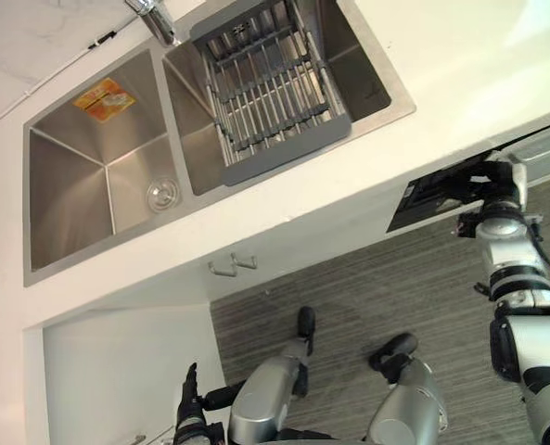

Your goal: Walk over to the sink, pick up the cup, carry it to the dishwasher, place the cup inside the dishwasher, then close the dishwasher door

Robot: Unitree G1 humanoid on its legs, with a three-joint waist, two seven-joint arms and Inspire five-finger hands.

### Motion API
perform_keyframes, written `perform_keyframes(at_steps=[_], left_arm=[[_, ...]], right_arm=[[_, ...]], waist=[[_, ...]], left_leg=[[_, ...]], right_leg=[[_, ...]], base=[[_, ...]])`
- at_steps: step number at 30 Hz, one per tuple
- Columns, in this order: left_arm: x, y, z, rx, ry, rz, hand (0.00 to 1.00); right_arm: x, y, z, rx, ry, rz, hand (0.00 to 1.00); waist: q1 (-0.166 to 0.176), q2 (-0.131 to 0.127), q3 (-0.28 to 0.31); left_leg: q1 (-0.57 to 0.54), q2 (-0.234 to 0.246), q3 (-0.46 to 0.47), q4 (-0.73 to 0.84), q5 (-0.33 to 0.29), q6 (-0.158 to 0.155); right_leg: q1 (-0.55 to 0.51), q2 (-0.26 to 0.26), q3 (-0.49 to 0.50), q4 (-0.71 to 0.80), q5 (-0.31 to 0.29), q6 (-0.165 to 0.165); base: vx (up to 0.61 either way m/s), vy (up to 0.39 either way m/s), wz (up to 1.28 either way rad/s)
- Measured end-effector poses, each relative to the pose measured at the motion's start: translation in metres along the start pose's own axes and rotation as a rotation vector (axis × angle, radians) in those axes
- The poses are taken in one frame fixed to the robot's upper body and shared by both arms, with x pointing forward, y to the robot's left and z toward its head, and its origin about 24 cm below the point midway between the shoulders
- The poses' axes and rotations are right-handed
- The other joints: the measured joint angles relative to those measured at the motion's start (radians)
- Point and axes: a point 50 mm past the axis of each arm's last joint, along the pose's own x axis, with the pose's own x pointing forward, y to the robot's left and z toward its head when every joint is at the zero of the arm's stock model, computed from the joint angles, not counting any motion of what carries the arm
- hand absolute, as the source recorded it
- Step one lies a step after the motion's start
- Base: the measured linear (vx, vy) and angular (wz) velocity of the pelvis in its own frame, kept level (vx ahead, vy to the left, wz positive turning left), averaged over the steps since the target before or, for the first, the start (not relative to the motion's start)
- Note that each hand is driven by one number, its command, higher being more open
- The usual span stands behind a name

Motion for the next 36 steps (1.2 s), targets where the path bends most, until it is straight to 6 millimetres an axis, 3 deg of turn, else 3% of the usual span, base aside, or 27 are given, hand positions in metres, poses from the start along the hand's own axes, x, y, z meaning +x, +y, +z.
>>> perform_keyframes(at_steps=[3, 5, 6, 8, 9, 11, 13, 14, 17, 19, 22, 26, 28, 30, 31, 32, 34, 35, 36], left_arm=[[0.002, 0.004, 0.002, -0.058, 0.006, -0.001, 1.0], [0.005, 0.014, 0.001, -0.095, 0.017, 0.005, 1.0], [0.005, 0.016, 0.001, -0.113, 0.019, 0.011, 1.0], [0.006, 0.026, -0.001, -0.138, 0.026, 0.039, 1.0], [0.006, 0.029, -0.002, -0.141, 0.028, 0.049, 1.0], [0.007, 0.036, -0.007, -0.154, 0.047, 0.081, 1.0], [0.006, 0.04, -0.012, -0.153, 0.07, 0.094, 1.0], [0.006, 0.041, -0.014, -0.153, 0.081, 0.1, 1.0], [0.007, 0.042, -0.014, -0.121, 0.082, 0.097, 1.0], [0.007, 0.042, -0.015, -0.093, 0.084, 0.093, 1.0], [0.007, 0.043, -0.016, -0.071, 0.091, 0.088, 1.0], [0.007, 0.047, -0.02, -0.023, 0.117, 0.082, 1.0], [0.005, 0.047, -0.025, -0.005, 0.14, 0.077, 1.0], [0.004, 0.049, -0.026, 0.006, 0.144, 0.079, 1.0], [0.005, 0.052, -0.027, 0.017, 0.152, 0.083, 1.0], [0.006, 0.053, -0.025, 0.037, 0.155, 0.081, 1.0], [0.008, 0.055, -0.023, 0.065, 0.16, 0.079, 1.0], [0.009, 0.063, -0.023, 0.094, 0.162, 0.09, 1.0], [0.009, 0.063, -0.024, 0.098, 0.171, 0.091, 1.0]], right_arm=[[-0.034, 0.029, -0.05, 0.166, 0.071, 0.073, 1.0], [-0.079, 0.047, -0.115, 0.309, 0.269, 0.096, 1.0], [-0.092, 0.049, -0.132, 0.354, 0.33, 0.094, 1.0], [-0.147, 0.053, -0.193, 0.555, 0.584, 0.045, 1.0], [-0.16, 0.052, -0.205, 0.598, 0.631, 0.028, 1.0], [-0.213, 0.046, -0.243, 0.665, 0.78, -0.001, 1.0], [-0.243, 0.04, -0.26, 0.673, 0.871, -0.004, 1.0], [-0.268, 0.036, -0.271, 0.696, 0.96, 0.013, 1.0], [-0.299, 0.042, -0.278, 0.765, 1.036, 0.1, 1.0], [-0.302, 0.049, -0.277, 0.78, 1.036, 0.142, 1.0], [-0.303, 0.04, -0.279, 0.754, 1.045, 0.143, 1.0], [-0.303, 0.034, -0.281, 0.705, 1.05, 0.132, 1.0], [-0.3, 0.034, -0.279, 0.667, 1.016, 0.148, 1.0], [-0.297, 0.042, -0.274, 0.638, 0.953, 0.193, 1.0], [-0.296, 0.051, -0.27, 0.619, 0.916, 0.237, 1.0], [-0.295, 0.06, -0.265, 0.612, 0.884, 0.275, 1.0], [-0.292, 0.068, -0.26, 0.614, 0.85, 0.313, 1.0], [-0.292, 0.072, -0.259, 0.619, 0.845, 0.322, 1.0], [-0.288, 0.072, -0.258, 0.616, 0.84, 0.322, 1.0]], waist=[[-0.001, -0.033, -0.014], [-0.017, -0.081, -0.034], [-0.018, -0.095, -0.039], [-0.034, -0.144, -0.067], [-0.041, -0.154, -0.072], [-0.062, -0.188, -0.099], [-0.075, -0.2, -0.124], [-0.082, -0.206, -0.148], [-0.09, -0.216, -0.186], [-0.093, -0.22, -0.201], [-0.094, -0.23, -0.219], [-0.094, -0.257, -0.25], [-0.098, -0.258, -0.261], [-0.099, -0.266, -0.271], [-0.105, -0.265, -0.28], [-0.113, -0.266, -0.284], [-0.124, -0.279, -0.289], [-0.123, -0.325, -0.301], [-0.118, -0.32, -0.297]], left_leg=[[0.011, 0.032, 0.039, 0.001, -0.01, -0.016], [0.034, 0.052, 0.066, 0.001, -0.024, -0.03], [0.043, 0.056, 0.076, 0.001, -0.028, -0.031], [0.076, 0.07, 0.105, 0.001, -0.05, -0.036], [0.085, 0.072, 0.112, 0.001, -0.054, -0.036], [0.122, 0.078, 0.151, 0.001, -0.075, -0.037], [0.143, 0.08, 0.169, 0.0, -0.086, -0.036], [0.159, 0.081, 0.177, 0.0, -0.094, -0.035], [0.183, 0.078, 0.177, -0.001, -0.103, -0.032], [0.197, 0.073, 0.176, -0.003, -0.107, -0.029], [0.232, 0.05, 0.164, -0.006, -0.121, -0.015], [0.261, -0.003, 0.111, -0.007, -0.144, 0.022], [0.27, -0.004, 0.085, -0.007, -0.15, 0.03], [0.268, 0.005, 0.046, -0.007, -0.151, 0.034], [0.254, 0.017, 0.008, -0.006, -0.148, 0.038], [0.241, 0.04, -0.037, -0.003, -0.145, 0.036], [0.21, 0.045, -0.1, 0.0, -0.123, 0.02], [0.199, 0.003, -0.124, 0.001, -0.114, 0.009], [0.202, -0.002, -0.127, 0.001, -0.114, 0.008]], right_leg=[[0.011, 0.055, 0.02, -0.059, 0.027, -0.01], [0.042, 0.091, 0.024, -0.1, 0.035, -0.006], [0.048, 0.099, 0.03, -0.112, 0.038, -0.005], [0.081, 0.135, 0.052, -0.168, 0.059, 0.001], [0.09, 0.142, 0.056, -0.182, 0.065, 0.003], [0.12, 0.169, 0.091, -0.235, 0.089, 0.009], [0.144, 0.184, 0.103, -0.271, 0.105, 0.013], [0.165, 0.194, 0.108, -0.299, 0.115, 0.019], [0.193, 0.195, 0.107, -0.314, 0.118, 0.027], [0.206, 0.19, 0.105, -0.307, 0.115, 0.033], [0.235, 0.153, 0.094, -0.264, 0.096, 0.056], [0.257, 0.065, 0.077, -0.153, 0.076, 0.084], [0.244, 0.053, 0.142, -0.093, 0.098, 0.064], [0.234, 0.076, 0.245, -0.072, 0.12, 0.042], [0.223, 0.112, 0.323, -0.073, 0.112, 0.042], [0.233, 0.196, 0.425, -0.125, 0.056, 0.047], [0.247, 0.306, 0.558, -0.265, 0.027, 0.051], [0.261, 0.31, 0.596, -0.309, 0.03, 0.029], [0.267, 0.305, 0.596, -0.308, 0.023, 0.037]], base=[[0.05, -0.095, -0.35], [0.09, -0.086, -0.24], [0.1, -0.059, -0.36], [0.1, -0.043, -0.4], [0.08, -0.015, -0.38], [0.07, 0.012, -0.48], [0.06, 0.017, -0.34], [0.04, 0.018, -0.2], [0.03, 0.03, -0.03], [0.0, 0.021, 0.04], [-0.01, 0.075, 0.16], [0.02, 0.113, 0.36], [0.05, 0.129, 0.39], [0.06, 0.066, 0.5], [0.09, -0.041, 0.79], [0.1, -0.084, 0.89], [0.1, -0.163, 1.03], [0.11, -0.187, 0.82], [0.13, -0.143, 0.49]])
